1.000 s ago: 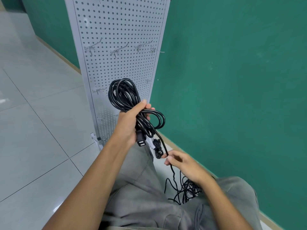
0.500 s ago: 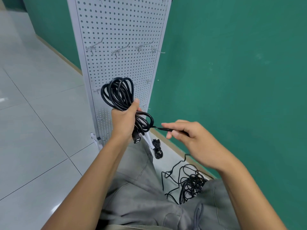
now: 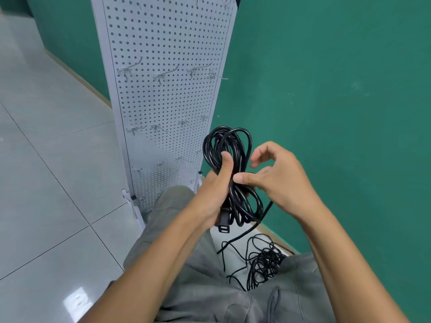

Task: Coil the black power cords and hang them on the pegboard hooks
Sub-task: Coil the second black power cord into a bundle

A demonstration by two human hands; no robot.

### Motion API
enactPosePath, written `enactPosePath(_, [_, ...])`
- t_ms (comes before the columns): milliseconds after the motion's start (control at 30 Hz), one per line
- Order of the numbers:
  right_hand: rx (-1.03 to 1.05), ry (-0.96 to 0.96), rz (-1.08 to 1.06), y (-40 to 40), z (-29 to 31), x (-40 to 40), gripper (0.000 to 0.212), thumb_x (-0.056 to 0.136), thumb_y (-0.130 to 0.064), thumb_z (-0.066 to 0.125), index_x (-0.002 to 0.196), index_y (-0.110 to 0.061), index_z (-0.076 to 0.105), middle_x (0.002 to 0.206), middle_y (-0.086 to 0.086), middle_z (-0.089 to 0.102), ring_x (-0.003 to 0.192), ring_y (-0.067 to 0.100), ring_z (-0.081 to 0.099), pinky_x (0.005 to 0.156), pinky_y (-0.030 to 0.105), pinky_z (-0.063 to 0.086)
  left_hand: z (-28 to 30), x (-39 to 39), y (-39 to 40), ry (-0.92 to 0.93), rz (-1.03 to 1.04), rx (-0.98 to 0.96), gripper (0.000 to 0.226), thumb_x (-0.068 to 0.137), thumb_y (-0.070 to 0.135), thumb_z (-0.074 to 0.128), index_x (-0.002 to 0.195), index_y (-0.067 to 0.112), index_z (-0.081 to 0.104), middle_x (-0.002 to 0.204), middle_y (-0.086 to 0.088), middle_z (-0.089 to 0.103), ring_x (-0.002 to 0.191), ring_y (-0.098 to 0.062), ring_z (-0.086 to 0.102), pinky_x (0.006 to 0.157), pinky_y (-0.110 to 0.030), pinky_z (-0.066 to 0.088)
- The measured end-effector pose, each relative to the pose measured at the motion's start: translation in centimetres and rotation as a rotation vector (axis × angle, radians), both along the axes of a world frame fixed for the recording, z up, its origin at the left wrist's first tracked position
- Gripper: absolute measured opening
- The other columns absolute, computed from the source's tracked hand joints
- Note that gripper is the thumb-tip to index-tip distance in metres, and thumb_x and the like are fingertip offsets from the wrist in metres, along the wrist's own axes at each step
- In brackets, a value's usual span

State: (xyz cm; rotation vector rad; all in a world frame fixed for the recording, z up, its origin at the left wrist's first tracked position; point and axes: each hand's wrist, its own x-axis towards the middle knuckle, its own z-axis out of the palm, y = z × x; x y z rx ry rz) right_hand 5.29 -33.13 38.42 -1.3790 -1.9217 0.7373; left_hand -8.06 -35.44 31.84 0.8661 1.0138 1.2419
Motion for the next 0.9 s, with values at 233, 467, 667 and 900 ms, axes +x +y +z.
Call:
enactPosePath(233, [-0.165, 0.154, 0.136, -0.2, -0.8, 0.8, 0.025, 0.087, 0.011, 0.065, 0.102, -0.005, 0.053, 0.103, 0.005, 0.06, 0.055, 0.011, 0.055, 0.062, 0.023, 0.046, -0.1, -1.1, 0.2, -0.131, -0.222, 0.134, 0.028, 0.086, 0.023, 0.079, 0.114, 0.022, 0.076, 0.114, -0.004, 0.076, 0.104, -0.022, 0.072, 0.087, -0.033, 0.057])
enactPosePath(467, [-0.268, 0.205, 0.141, -0.1, -3.1, 3.7, 0.02, 0.104, -0.028, 0.053, 0.111, -0.01, 0.06, 0.096, 0.001, 0.069, 0.083, 0.012, 0.065, 0.079, 0.018, 0.05, 0.3, -2.3, 0.6, -0.243, -0.233, 0.091, 0.021, 0.08, 0.026, 0.075, 0.083, 0.01, 0.062, 0.074, -0.001, 0.066, 0.075, -0.016, 0.068, 0.071, -0.029, 0.059])
enactPosePath(667, [-0.387, 0.284, 0.145, -1.6, -6.6, 5.3, 0.026, 0.101, -0.03, 0.055, 0.105, -0.005, 0.061, 0.09, 0.01, 0.073, 0.092, 0.021, 0.069, 0.1, 0.036, 0.049, 0.9, -3.6, 1.0, -0.27, -0.207, 0.022, 0.014, 0.08, 0.025, 0.073, 0.068, 0.018, 0.072, 0.08, -0.003, 0.069, 0.074, -0.016, 0.066, 0.068, -0.03, 0.058])
enactPosePath(900, [-0.291, 0.632, 0.031, -2.6, -4.8, 4.1, 0.019, 0.087, -0.026, 0.066, 0.09, -0.007, 0.063, 0.086, 0.012, 0.073, 0.084, 0.023, 0.067, 0.094, 0.041, 0.053, 0.0, -3.2, 1.1, -0.026, -0.114, -0.013, 0.017, 0.077, 0.022, 0.087, 0.078, 0.015, 0.072, 0.079, -0.009, 0.07, 0.072, -0.022, 0.067, 0.074, -0.037, 0.057])
